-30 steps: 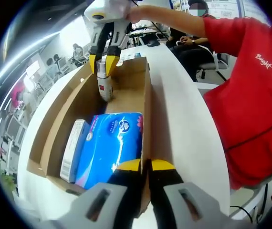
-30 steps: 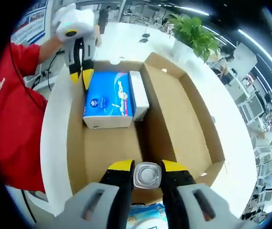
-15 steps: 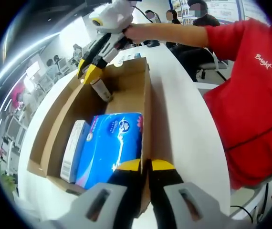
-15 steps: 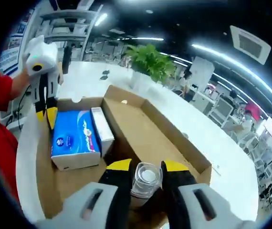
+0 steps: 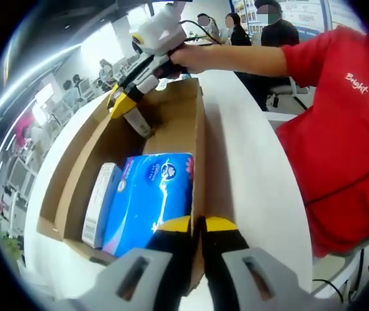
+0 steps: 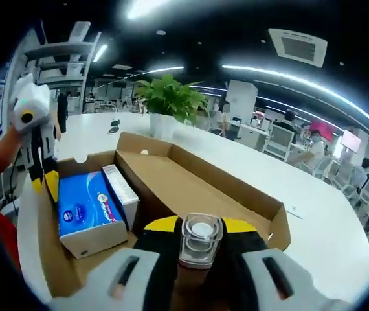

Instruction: Operate the shoe box by opening the lid, removing the specified soft item, and placing it in the target area until the item is outside and the box remains undamaged.

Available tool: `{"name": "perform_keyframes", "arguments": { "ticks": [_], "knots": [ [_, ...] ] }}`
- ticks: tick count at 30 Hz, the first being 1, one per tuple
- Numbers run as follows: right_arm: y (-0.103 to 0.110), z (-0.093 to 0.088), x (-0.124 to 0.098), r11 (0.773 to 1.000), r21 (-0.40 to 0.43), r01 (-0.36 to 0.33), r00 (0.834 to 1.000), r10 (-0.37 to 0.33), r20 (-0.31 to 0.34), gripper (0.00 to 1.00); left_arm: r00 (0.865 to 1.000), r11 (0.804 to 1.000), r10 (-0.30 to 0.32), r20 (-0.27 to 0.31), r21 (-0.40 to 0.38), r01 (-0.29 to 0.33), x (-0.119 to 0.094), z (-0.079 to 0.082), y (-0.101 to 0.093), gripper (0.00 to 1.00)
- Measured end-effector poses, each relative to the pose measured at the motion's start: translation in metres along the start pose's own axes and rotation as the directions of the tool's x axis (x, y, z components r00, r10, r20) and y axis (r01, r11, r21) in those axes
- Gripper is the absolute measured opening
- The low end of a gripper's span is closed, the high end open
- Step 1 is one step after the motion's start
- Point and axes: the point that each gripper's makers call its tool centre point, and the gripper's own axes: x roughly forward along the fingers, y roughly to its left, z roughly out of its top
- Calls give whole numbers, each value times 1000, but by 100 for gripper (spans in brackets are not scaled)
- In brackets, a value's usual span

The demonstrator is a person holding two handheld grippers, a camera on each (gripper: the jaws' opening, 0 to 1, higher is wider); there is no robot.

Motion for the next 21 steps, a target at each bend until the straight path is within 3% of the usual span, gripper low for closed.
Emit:
{"name": "perform_keyframes", "arguments": {
  "ticks": [2, 6, 21],
  "knots": [
    [2, 1, -3, 999, 44, 4, 1000, -4, 7, 21, 1000, 1000, 1, 1, 2, -1, 0, 0, 0, 5],
    [7, 18, -14, 999, 39, 27, 996, -30, 79, 21, 1000, 1000, -3, -2, -1, 3, 0, 1, -1, 5],
    [13, 50, -45, 998, 48, 46, 990, -52, 129, 21, 1000, 1000, -20, -10, -12, 20, 0, 0, -1, 4]
  ]
}}
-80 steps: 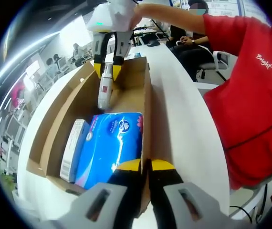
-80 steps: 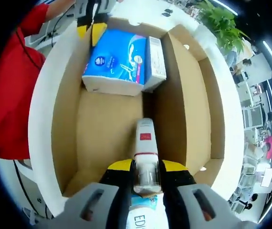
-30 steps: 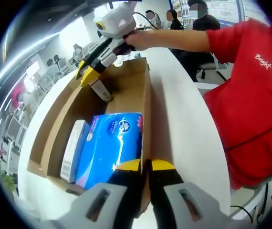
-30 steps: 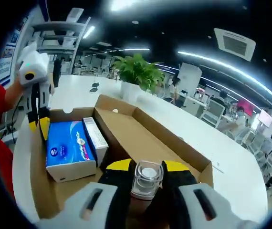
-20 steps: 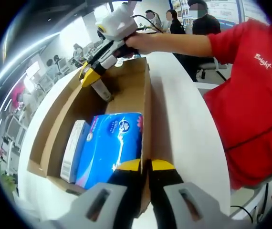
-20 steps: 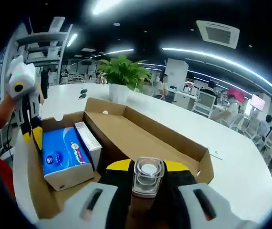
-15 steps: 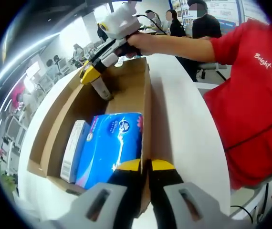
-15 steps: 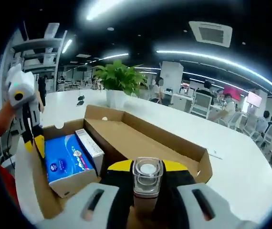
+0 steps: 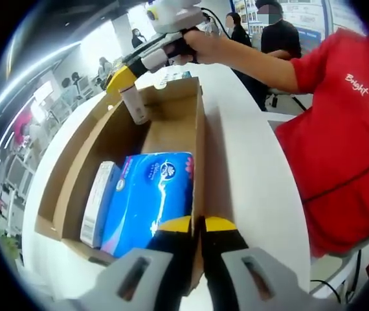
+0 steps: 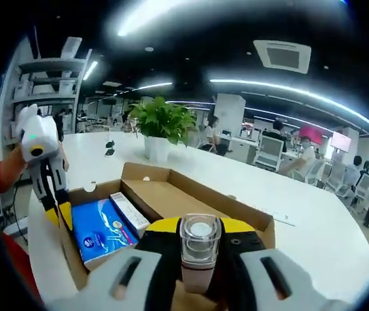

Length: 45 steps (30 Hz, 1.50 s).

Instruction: Operate the shoe box by opening the lid, removing the specified soft item, and placing it in the target area until the item is outside and the box remains undamaged.

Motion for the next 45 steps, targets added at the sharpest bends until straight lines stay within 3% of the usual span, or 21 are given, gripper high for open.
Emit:
{"name": "perform_keyframes", "arguments": {
  "ticks": [6, 17, 23, 33, 45],
  "knots": [
    [-2, 19, -22, 1000, -10, 28, 998, -28, 57, 21, 1000, 1000, 2, 0, 8, -2, 1, -1, 0, 4],
    [-6, 11, -30, 1000, -17, 21, 999, -20, 35, 21, 1000, 1000, 0, -6, 3, 0, 2, 1, -1, 4],
    [-6, 29, -57, 998, -21, 53, 993, -51, 109, 21, 1000, 1000, 4, -4, 2, -4, 2, -1, 0, 4],
    [-8, 39, -77, 997, -35, 70, 989, -64, 133, 21, 1000, 1000, 10, -5, -3, -10, 2, 0, 1, 5],
    [-30, 42, -109, 987, -24, 158, 976, -152, 158, 21, 1000, 1000, 10, -3, 0, -10, 1, 1, 0, 5]
  ]
}}
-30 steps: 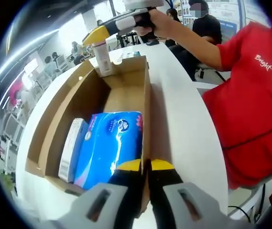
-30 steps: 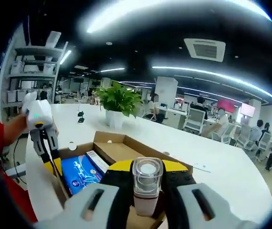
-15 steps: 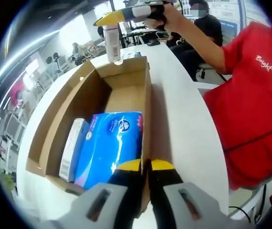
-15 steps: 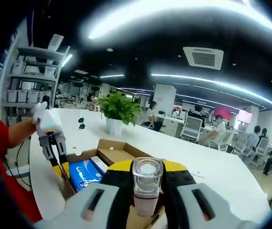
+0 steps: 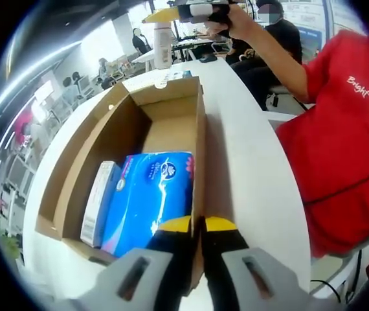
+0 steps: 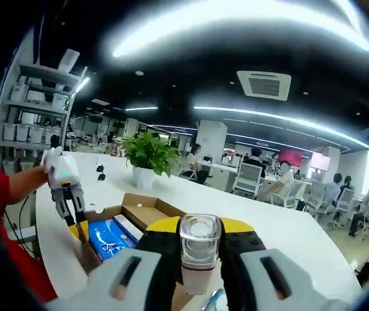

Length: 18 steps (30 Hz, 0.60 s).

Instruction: Operate the shoe box by opening the lid, removing the specified soft item, and placing it in the target area until the item is outside and the box remains undamaged.

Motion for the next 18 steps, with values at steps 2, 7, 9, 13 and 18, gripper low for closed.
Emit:
{"name": "perform_keyframes", "arguments": {
  "ticks": [2, 7, 9, 13, 18],
  "knots": [
    [-2, 0, -2, 1000, -1, 4, 1000, -4, -2, 21, 1000, 1000, 4, 3, 4, -4, 0, 0, 0, 5],
    [-10, -1, -12, 999, -36, 23, 1000, -23, -6, 21, 1000, 1000, 7, 6, 7, -8, 0, -2, 0, 5],
    [-13, -3, -13, 999, -38, 27, 1000, -27, -8, 21, 1000, 1000, 8, 6, 7, -8, 0, -1, 0, 5],
    [-23, -7, -19, 998, -27, 55, 998, -55, -4, 21, 1000, 1000, 12, 8, 10, -12, 0, -1, 1, 5],
    [-43, -14, -30, 994, -18, 111, 994, -111, 0, 21, 1000, 1000, 11, 10, 10, -11, 0, -3, 1, 5]
  ]
}}
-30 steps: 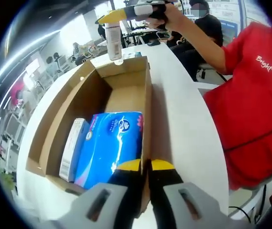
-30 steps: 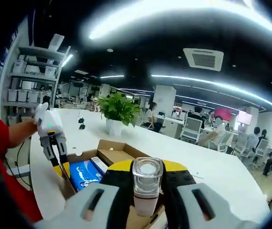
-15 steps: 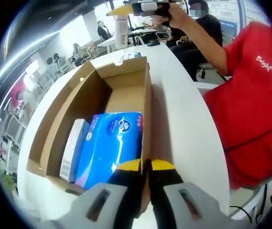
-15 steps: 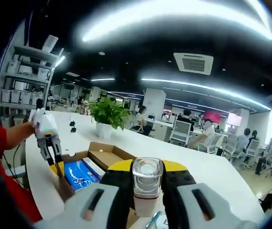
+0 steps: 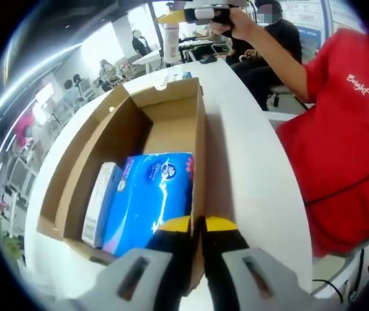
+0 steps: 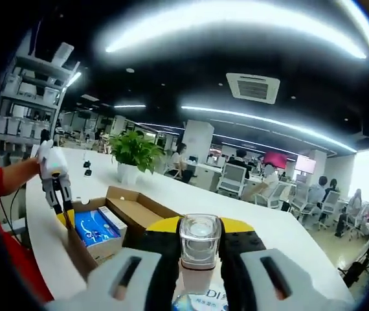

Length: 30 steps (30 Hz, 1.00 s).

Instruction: Operate the shoe box by opening the lid, removing the specified soft item, and placing it in the target area until the item is outside and the box remains undamaged.

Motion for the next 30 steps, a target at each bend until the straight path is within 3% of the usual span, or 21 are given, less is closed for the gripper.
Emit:
{"name": "perform_keyframes", "arguments": {
  "ticks": [6, 14, 21, 26, 30],
  "knots": [
    [-29, -8, -16, 997, 55, 55, 999, -55, 2, 21, 1000, 1000, 0, 0, -1, 0, 0, 1, 0, 5],
    [-66, -32, -39, 989, 38, 143, 989, -142, -37, 21, 1000, 1000, 4, -1, -4, -4, 0, 1, 0, 5],
    [-104, -57, -60, 968, 65, 244, 968, -240, -67, 21, 1000, 1000, 5, 1, -2, -5, 1, 1, 0, 5],
    [-116, -60, -71, 947, 132, 292, 956, -288, -49, 21, 1000, 1000, 4, 1, -3, -4, 1, 0, 0, 5],
    [-127, -68, -77, 940, 140, 312, 950, -309, -45, 21, 1000, 1000, 6, 1, -2, -6, 0, 2, -1, 5]
  ]
}}
